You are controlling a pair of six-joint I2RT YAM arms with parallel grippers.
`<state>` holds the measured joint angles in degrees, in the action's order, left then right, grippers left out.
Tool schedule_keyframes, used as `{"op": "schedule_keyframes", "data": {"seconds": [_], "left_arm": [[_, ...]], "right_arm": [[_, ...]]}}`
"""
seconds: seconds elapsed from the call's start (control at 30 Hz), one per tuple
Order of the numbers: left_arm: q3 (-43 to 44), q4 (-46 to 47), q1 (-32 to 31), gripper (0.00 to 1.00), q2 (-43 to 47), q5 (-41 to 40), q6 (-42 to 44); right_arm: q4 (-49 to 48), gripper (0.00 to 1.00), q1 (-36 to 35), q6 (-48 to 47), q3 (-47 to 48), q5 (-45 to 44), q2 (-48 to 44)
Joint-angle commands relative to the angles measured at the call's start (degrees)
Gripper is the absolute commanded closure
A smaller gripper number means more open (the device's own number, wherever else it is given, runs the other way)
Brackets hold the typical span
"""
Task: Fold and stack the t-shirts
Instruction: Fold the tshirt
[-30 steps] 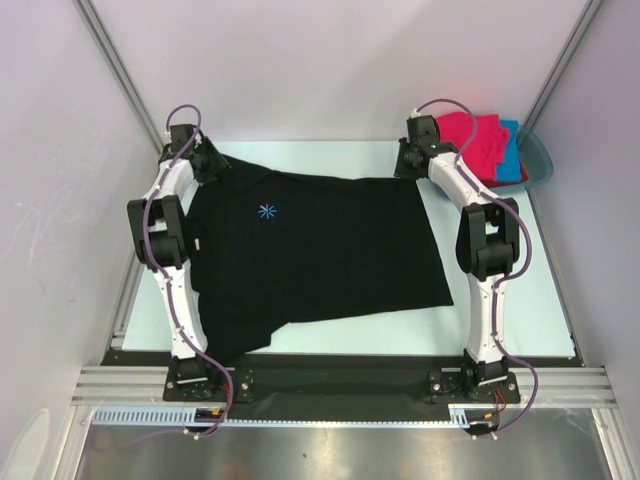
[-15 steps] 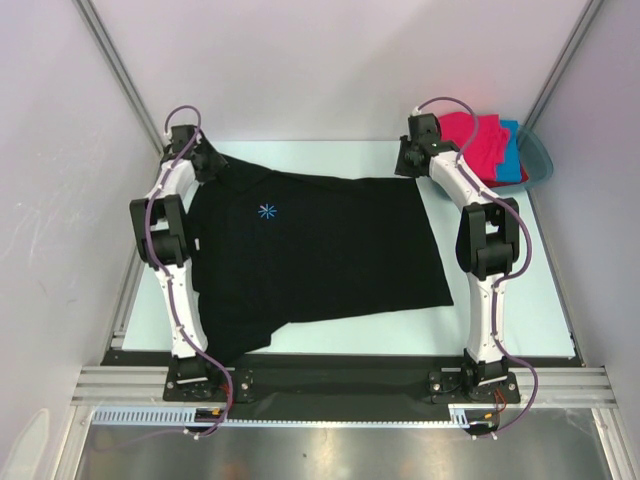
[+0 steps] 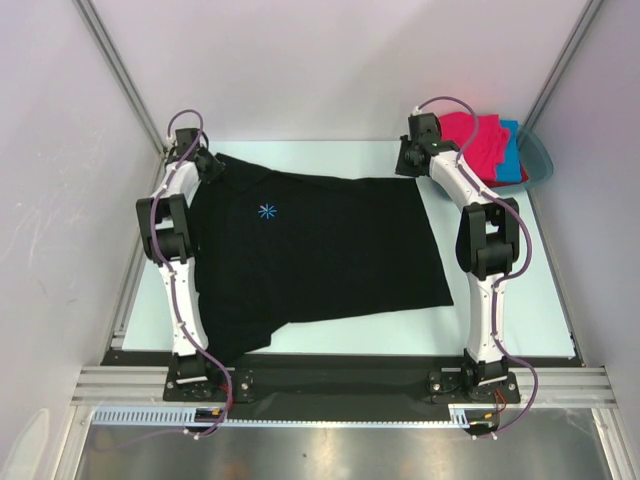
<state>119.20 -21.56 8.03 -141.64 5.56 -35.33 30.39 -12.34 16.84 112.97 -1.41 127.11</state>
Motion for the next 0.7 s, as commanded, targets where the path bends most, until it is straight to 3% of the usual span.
{"op": "schedule_keyframes", "data": {"seconds": [0.0, 0.03, 0.07, 0.67], "left_arm": [[4.5, 1.0, 0.1, 0.85, -0.8, -0.8, -0.8], [4.7, 0.9, 0.1, 0.95, -0.8, -0.9, -0.9], [4.7, 0.9, 0.1, 0.99, -0.4, -0.8, -0.9], [-0.3, -4.5, -1.3, 1.00, 17.8, 1.8, -0.5]], "right_arm": [[0.1, 0.78, 0.3, -0.7, 2.4, 0.3, 0.7], [0.1, 0.78, 0.2, -0.6, 2.3, 0.3, 0.7], [0.1, 0.79, 0.3, -0.5, 2.3, 0.4, 0.7], [-1.2, 0.83, -0.7, -0.1, -2.9, 0.9, -3.5]]}}
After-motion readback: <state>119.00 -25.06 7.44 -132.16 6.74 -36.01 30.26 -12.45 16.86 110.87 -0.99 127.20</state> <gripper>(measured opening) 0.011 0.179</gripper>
